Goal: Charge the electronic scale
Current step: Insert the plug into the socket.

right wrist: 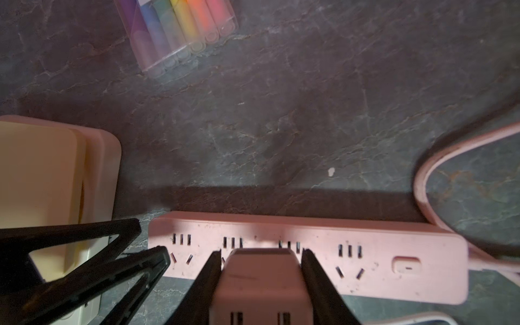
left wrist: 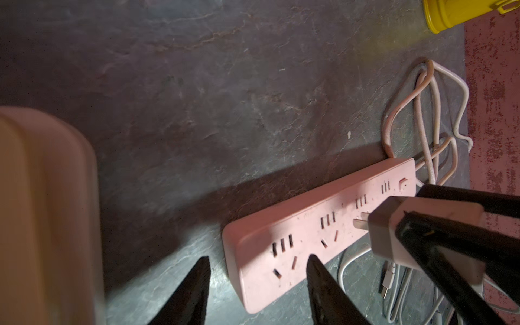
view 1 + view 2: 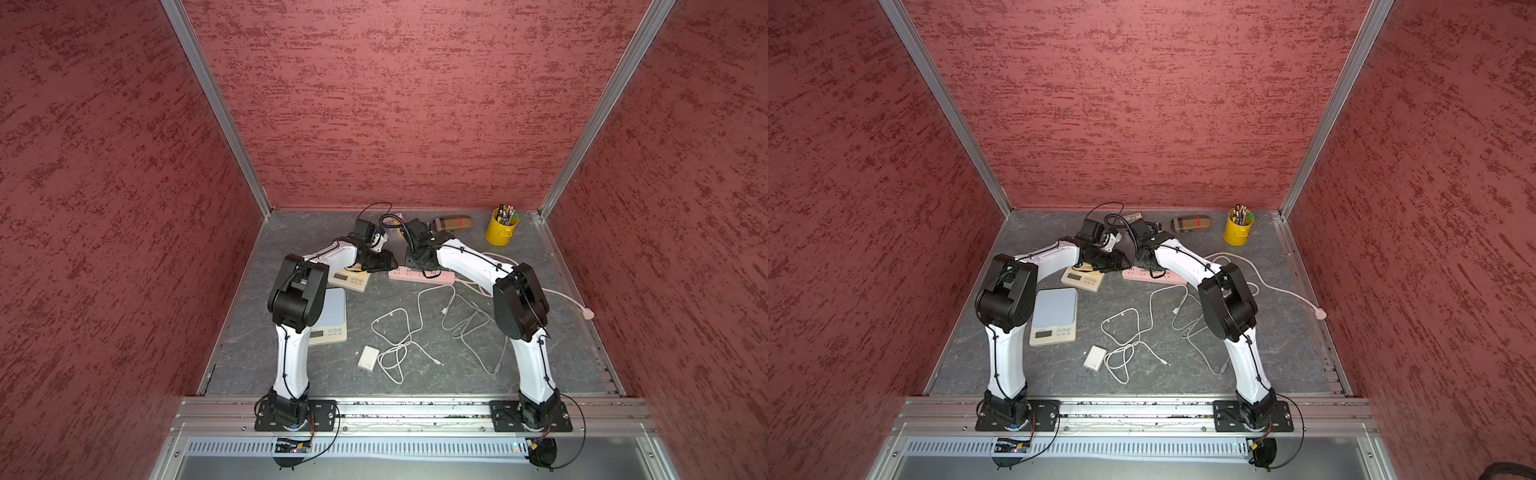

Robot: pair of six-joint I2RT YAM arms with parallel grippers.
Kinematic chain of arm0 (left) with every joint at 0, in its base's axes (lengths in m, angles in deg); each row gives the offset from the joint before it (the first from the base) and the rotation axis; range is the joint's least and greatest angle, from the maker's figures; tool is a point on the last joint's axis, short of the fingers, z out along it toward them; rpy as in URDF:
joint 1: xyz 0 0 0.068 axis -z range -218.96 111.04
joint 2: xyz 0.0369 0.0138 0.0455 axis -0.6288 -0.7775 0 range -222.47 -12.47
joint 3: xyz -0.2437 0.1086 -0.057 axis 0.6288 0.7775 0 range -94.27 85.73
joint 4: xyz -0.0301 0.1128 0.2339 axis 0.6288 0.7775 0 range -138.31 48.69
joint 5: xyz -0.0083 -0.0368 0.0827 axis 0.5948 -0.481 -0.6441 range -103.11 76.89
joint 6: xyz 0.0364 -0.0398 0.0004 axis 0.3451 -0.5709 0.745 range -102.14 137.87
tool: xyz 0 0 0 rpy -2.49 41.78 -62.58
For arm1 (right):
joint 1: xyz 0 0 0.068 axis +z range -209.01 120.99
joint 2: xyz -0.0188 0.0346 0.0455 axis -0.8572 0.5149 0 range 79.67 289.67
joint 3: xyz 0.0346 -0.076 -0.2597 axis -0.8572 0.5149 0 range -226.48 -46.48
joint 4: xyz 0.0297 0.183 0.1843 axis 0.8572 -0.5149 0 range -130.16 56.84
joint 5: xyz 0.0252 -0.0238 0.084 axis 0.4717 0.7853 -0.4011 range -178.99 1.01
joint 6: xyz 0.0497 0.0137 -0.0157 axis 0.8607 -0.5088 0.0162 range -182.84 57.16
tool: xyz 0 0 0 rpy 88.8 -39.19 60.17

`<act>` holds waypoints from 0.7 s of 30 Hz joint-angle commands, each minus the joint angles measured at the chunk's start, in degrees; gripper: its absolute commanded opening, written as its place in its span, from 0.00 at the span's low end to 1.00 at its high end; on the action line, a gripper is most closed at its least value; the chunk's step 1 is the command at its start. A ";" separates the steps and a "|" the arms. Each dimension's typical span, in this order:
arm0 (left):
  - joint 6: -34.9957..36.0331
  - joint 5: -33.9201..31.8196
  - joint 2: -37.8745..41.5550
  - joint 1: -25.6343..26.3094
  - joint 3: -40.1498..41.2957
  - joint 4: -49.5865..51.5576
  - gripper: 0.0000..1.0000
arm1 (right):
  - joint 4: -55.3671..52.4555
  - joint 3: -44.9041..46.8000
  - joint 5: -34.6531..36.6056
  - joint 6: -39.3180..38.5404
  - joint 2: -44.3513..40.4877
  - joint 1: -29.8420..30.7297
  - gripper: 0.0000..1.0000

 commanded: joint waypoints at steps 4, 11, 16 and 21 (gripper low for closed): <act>-1.14 0.79 -1.48 -1.02 0.34 -1.77 0.50 | 0.22 -3.35 -1.46 1.89 2.58 0.55 0.00; -2.64 2.90 -2.05 -1.52 1.10 -3.48 0.41 | -0.69 -6.06 -2.12 1.76 5.40 0.90 0.00; -3.28 3.83 -2.54 -1.44 1.01 -3.68 0.40 | -2.12 -6.60 -1.63 1.60 5.94 1.73 0.00; -3.41 3.97 -2.62 -1.45 1.25 -3.96 0.40 | -3.64 -6.25 0.18 1.71 5.91 2.76 0.00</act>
